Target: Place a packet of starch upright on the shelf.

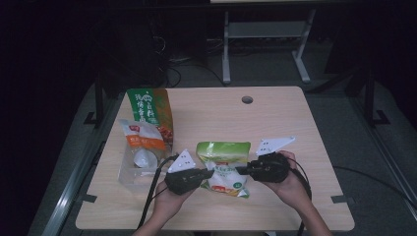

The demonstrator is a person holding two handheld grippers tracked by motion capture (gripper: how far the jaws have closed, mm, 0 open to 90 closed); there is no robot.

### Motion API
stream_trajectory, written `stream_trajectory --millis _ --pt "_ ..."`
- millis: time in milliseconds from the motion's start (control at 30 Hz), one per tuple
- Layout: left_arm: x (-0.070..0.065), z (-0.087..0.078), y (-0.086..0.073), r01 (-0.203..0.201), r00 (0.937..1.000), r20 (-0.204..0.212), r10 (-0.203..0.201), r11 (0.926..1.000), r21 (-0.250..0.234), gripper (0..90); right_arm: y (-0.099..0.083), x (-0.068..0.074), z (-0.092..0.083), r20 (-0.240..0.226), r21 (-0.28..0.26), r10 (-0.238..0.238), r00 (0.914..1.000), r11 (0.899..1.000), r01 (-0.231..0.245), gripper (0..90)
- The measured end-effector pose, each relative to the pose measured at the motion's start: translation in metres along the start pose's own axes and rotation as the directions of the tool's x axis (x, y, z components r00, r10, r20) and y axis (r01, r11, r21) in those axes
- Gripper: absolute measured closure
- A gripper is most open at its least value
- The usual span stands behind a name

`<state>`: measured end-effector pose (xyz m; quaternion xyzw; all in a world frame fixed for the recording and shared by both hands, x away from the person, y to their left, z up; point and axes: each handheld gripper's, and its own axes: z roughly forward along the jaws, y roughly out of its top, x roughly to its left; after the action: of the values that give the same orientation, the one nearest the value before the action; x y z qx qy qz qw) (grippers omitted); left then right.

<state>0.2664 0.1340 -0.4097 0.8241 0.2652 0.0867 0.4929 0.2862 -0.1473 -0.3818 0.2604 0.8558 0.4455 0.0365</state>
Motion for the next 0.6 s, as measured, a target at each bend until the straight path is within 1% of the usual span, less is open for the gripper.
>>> stream_trajectory --millis 67,100,133,233,267,367,400,433,500,567,600 --pt "-0.001 -0.001 0.000 -0.004 1.0000 0.002 0.004 1.0000 0.003 87.5 0.000 0.000 0.004 -0.010 0.002 0.003 0.9999 1.000 -0.003 76.4" --pt "-0.001 -0.001 0.000 -0.004 1.0000 0.002 0.004 1.0000 0.003 87.4 0.000 0.000 0.004 -0.010 0.002 0.003 0.9999 1.000 -0.003 76.4" --pt "-0.001 -0.001 -0.001 -0.004 1.0000 0.006 0.004 1.0000 0.002 87.1 0.001 0.003 0.008 -0.006 0.017 -0.005 1.0000 1.000 0.005 75.6" --pt "-0.001 -0.002 -0.001 -0.009 0.9999 0.007 0.009 1.0000 0.002 86.7 0.003 0.005 0.011 -0.004 0.018 -0.012 0.9999 1.000 0.012 75.1" --pt "-0.001 -0.002 -0.001 -0.010 1.0000 0.002 0.010 1.0000 0.001 86.1 0.005 0.006 0.014 -0.005 0.018 -0.011 0.9999 1.000 0.011 75.6" --pt "0.000 -0.003 -0.002 -0.008 0.9999 0.009 0.008 1.0000 -0.001 82.6 0.005 0.005 0.016 -0.006 0.022 -0.010 0.9999 1.000 0.010 76.6" --pt "0.002 -0.004 -0.003 -0.004 0.9998 0.019 0.004 1.0000 0.001 80.6 0.005 0.005 0.016 -0.003 0.026 -0.007 1.0000 1.000 0.007 81.7" --pt "0.002 -0.005 -0.003 -0.006 0.9998 0.019 0.006 1.0000 0.004 78.3 0.005 0.005 0.016 0.002 0.031 -0.007 1.0000 0.999 0.007 84.7" --pt "0.000 -0.006 -0.003 -0.011 0.9998 0.013 0.011 0.9999 0.004 73.3 0.006 0.005 0.016 0.018 0.037 0.000 0.9998 0.999 -0.001 87.0" --pt "-0.003 -0.007 -0.003 -0.029 0.9996 0.005 0.029 0.9995 0.013 70.2 0.006 0.005 0.015 0.015 0.041 0.008 0.9999 0.999 -0.008 88.0" --pt "-0.004 -0.009 -0.004 -0.032 0.9995 0.001 0.032 0.9994 0.016 68.7 0.007 0.005 0.015 0.015 0.043 0.014 0.9998 0.999 -0.014 88.3"
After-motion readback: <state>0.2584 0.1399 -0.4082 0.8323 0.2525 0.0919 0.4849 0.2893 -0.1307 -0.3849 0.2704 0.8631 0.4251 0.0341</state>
